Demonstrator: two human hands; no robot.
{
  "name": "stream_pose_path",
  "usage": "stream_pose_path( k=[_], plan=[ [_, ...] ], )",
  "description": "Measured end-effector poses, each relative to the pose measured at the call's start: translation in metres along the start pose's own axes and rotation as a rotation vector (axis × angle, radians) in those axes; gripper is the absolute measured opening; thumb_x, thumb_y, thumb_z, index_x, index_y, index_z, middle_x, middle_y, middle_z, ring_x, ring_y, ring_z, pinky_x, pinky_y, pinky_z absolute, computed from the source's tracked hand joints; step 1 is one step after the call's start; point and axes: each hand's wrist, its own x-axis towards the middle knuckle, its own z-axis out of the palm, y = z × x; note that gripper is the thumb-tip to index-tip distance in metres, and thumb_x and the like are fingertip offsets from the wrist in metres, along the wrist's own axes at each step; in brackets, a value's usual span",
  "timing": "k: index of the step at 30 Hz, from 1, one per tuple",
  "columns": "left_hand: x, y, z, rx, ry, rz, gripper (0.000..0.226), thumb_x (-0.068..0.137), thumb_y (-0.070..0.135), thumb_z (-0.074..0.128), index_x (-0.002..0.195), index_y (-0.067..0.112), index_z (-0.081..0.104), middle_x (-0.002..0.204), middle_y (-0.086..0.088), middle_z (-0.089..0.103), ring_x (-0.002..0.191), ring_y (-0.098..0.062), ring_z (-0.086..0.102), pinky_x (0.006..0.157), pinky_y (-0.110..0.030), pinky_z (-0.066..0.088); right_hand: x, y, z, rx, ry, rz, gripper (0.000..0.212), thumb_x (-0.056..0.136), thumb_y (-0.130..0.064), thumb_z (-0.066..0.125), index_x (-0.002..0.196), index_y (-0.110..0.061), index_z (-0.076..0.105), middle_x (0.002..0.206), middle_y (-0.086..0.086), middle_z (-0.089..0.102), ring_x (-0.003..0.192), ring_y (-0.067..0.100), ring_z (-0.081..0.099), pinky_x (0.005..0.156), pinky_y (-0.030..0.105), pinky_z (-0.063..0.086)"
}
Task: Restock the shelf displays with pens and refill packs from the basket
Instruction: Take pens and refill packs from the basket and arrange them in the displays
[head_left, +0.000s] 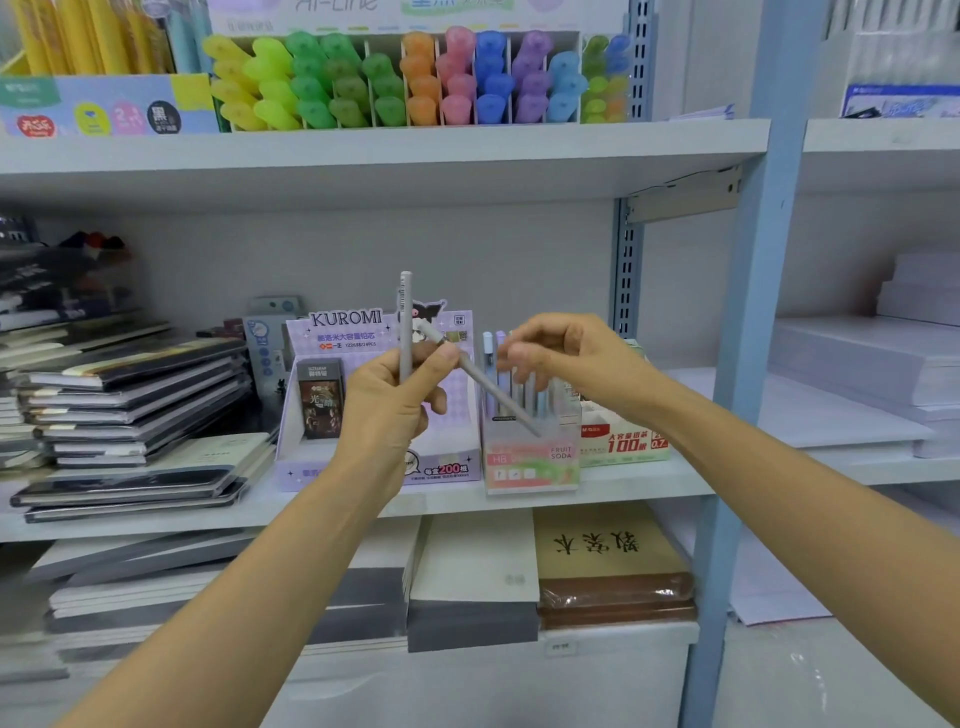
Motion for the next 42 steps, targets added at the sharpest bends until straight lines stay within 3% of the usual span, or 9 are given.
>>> stream_pose_path(
  k=[4, 7, 10, 14, 19, 22, 30, 37, 42],
  plan=[
    [-0.003, -0.002, 0.011, 0.14, -0.05, 0.075, 0.006, 0.083, 0.015, 0.074, 0.082, 0.012, 0.07, 0.072, -0.003, 0.071, 0.042, -0.007, 0.043, 0.041, -0.012, 0.033, 0.014, -0.02, 0.01, 0.041, 0.06, -0.054, 0.011, 0.089, -0.03, 0.067, 0.096, -0.023, 0.073, 0.081, -0.01, 0.071, 0.07, 0.002, 0.06, 0.062, 0.016, 0.049],
    [-0.006, -0.001, 0.018, 0.178, -0.089, 0.117, 0.004, 0.083, 0.011, 0.074, 0.085, 0.01, 0.07, 0.056, 0.01, 0.065, 0.041, -0.003, 0.043, 0.041, -0.01, 0.034, 0.019, -0.027, 0.013, 0.007, 0.006, -0.035, 0.008, 0.086, -0.023, 0.072, 0.091, -0.017, 0.074, 0.081, -0.002, 0.072, 0.077, 0.008, 0.066, 0.07, 0.02, 0.052],
    [-0.004, -0.001, 0.015, 0.153, -0.091, 0.051, 0.007, 0.085, 0.014, 0.072, 0.091, 0.011, 0.071, 0.065, 0.007, 0.068, 0.046, -0.006, 0.045, 0.042, -0.013, 0.033, 0.019, -0.025, 0.008, 0.085, 0.068, -0.009, 0.011, 0.089, -0.02, 0.068, 0.093, -0.01, 0.071, 0.083, 0.009, 0.071, 0.077, 0.017, 0.065, 0.074, 0.029, 0.052],
    [0.0, -0.004, 0.009, 0.074, -0.129, -0.081, 0.019, 0.097, 0.011, 0.053, 0.106, 0.009, 0.07, 0.082, 0.003, 0.07, 0.051, -0.006, 0.046, 0.04, -0.014, 0.029, 0.021, -0.02, -0.006, 0.185, 0.21, 0.023, 0.008, 0.092, -0.017, 0.064, 0.092, -0.009, 0.065, 0.083, 0.009, 0.073, 0.069, 0.016, 0.067, 0.067, 0.025, 0.054],
    [-0.002, -0.008, -0.001, 0.11, -0.196, -0.08, 0.025, 0.104, 0.02, 0.043, 0.117, 0.019, 0.065, 0.07, 0.002, 0.064, 0.053, -0.01, 0.05, 0.045, -0.018, 0.038, 0.028, -0.009, -0.026, 0.127, 0.393, 0.024, 0.01, 0.093, -0.016, 0.062, 0.095, -0.006, 0.062, 0.081, 0.009, 0.072, 0.066, 0.014, 0.069, 0.061, 0.021, 0.056],
    [-0.002, -0.01, -0.008, 0.166, -0.212, -0.083, 0.024, 0.103, 0.028, 0.044, 0.119, 0.029, 0.063, 0.058, 0.006, 0.051, 0.046, -0.009, 0.04, 0.042, -0.018, 0.033, 0.032, 0.004, -0.024, 0.023, 0.446, 0.055, 0.012, 0.093, -0.016, 0.063, 0.096, -0.005, 0.06, 0.078, 0.008, 0.072, 0.065, 0.014, 0.07, 0.06, 0.022, 0.056],
    [0.0, -0.016, -0.018, 0.142, -0.148, -0.137, 0.011, 0.101, 0.014, 0.049, 0.098, 0.014, 0.059, 0.062, 0.005, 0.056, 0.048, -0.01, 0.047, 0.044, -0.018, 0.038, 0.043, 0.027, 0.005, -0.213, 0.382, 0.08, 0.009, 0.092, -0.017, 0.065, 0.09, -0.009, 0.06, 0.078, 0.009, 0.072, 0.068, 0.016, 0.071, 0.063, 0.023, 0.058],
    [0.002, -0.02, -0.029, 0.179, -0.165, -0.083, 0.016, 0.098, 0.015, 0.055, 0.107, 0.012, 0.068, 0.078, -0.001, 0.053, 0.052, -0.011, 0.051, 0.051, -0.02, 0.045, 0.052, 0.027, 0.001, -0.256, 0.261, 0.07, 0.009, 0.092, -0.015, 0.064, 0.089, -0.007, 0.061, 0.076, 0.009, 0.073, 0.068, 0.02, 0.072, 0.065, 0.026, 0.06],
    [0.001, -0.019, -0.03, 0.132, -0.165, -0.077, 0.017, 0.094, 0.009, 0.059, 0.106, 0.009, 0.071, 0.069, 0.002, 0.056, 0.052, -0.01, 0.054, 0.05, -0.017, 0.046, 0.061, 0.032, 0.013, -0.238, 0.267, 0.073, 0.014, 0.09, -0.013, 0.067, 0.098, -0.007, 0.058, 0.076, 0.015, 0.072, 0.067, 0.025, 0.07, 0.065, 0.03, 0.06]
  ],
)
